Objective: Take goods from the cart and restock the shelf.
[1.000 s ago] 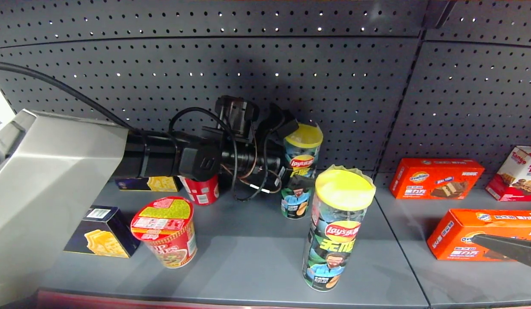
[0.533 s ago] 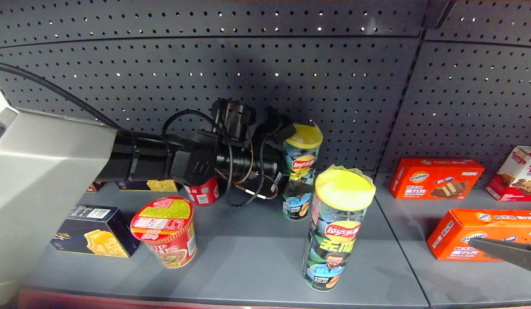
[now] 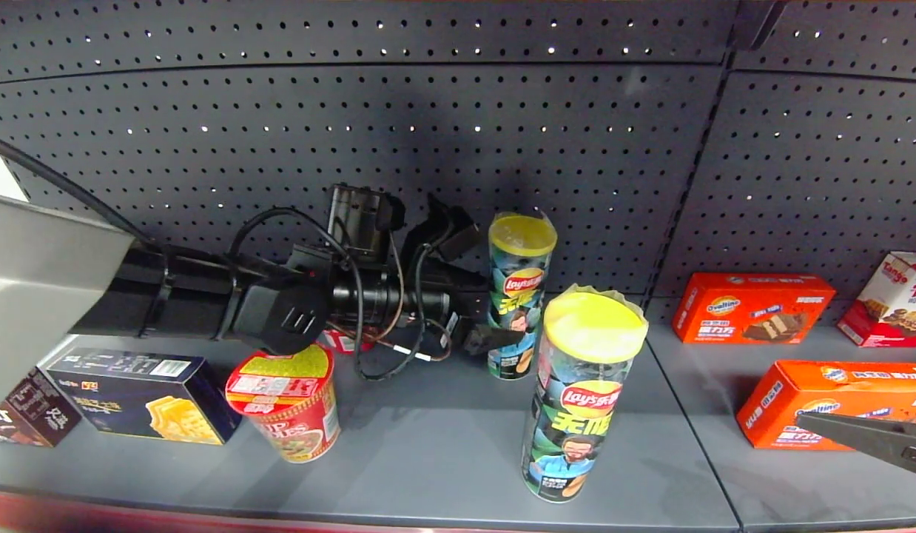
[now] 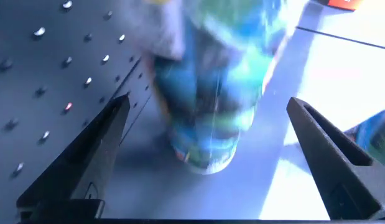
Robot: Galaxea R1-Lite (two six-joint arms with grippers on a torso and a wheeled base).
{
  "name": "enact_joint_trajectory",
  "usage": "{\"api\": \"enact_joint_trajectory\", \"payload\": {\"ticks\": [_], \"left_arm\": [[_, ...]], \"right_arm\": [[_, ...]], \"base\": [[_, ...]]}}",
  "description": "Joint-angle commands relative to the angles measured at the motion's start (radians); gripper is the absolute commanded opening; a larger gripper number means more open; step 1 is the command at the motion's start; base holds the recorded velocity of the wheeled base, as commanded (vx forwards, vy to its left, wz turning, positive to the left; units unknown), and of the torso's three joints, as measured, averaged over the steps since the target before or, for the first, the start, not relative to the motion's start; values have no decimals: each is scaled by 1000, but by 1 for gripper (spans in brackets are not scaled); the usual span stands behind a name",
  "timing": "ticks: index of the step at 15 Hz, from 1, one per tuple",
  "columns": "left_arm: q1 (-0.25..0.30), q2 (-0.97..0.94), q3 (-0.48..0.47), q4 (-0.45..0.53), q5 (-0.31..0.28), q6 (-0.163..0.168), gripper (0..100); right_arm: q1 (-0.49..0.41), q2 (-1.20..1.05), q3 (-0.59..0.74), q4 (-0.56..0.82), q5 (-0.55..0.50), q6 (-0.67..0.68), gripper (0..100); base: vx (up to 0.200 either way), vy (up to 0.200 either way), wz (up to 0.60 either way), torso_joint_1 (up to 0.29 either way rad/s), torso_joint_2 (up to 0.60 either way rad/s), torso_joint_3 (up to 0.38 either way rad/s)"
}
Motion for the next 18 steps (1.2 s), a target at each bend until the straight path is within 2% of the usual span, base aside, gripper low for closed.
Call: {"api": "enact_joint_trajectory", "payload": {"ticks": [1, 5, 6, 8, 10, 12, 14, 18], "left_arm": [[3, -71, 61, -4, 2, 0, 100], [6, -159, 148, -22, 5, -1, 100], [18, -223, 225, -24, 8, -1, 100], [30, -303, 301, -22, 13, -4, 100], [65, -380, 340, -7, 13, -4, 100], [108, -423, 367, -7, 24, 3, 100], [127, -436, 383, -10, 91, 19, 100], [127, -513, 472, -47, 212, 11, 100]], "right_arm": [[-1, 26, -3, -1, 2, 0, 100], [-19, 40, 0, -1, -3, 30, 100], [-22, 55, -3, -2, -9, 31, 100], [-25, 76, -24, -1, -12, 31, 100], [-40, 84, -51, 2, -27, 30, 100], [-31, 116, -100, 11, -109, 30, 100], [-36, 126, -107, 19, -135, 30, 100], [-86, 142, -97, 73, -156, 23, 100]], "base": [[0, 0, 0, 0, 0, 0], [0, 0, 0, 0, 0, 0], [0, 0, 0, 0, 0, 0], [0, 0, 0, 0, 0, 0], [0, 0, 0, 0, 0, 0], [0, 0, 0, 0, 0, 0], [0, 0, 0, 0, 0, 0], [0, 0, 0, 0, 0, 0]]}}
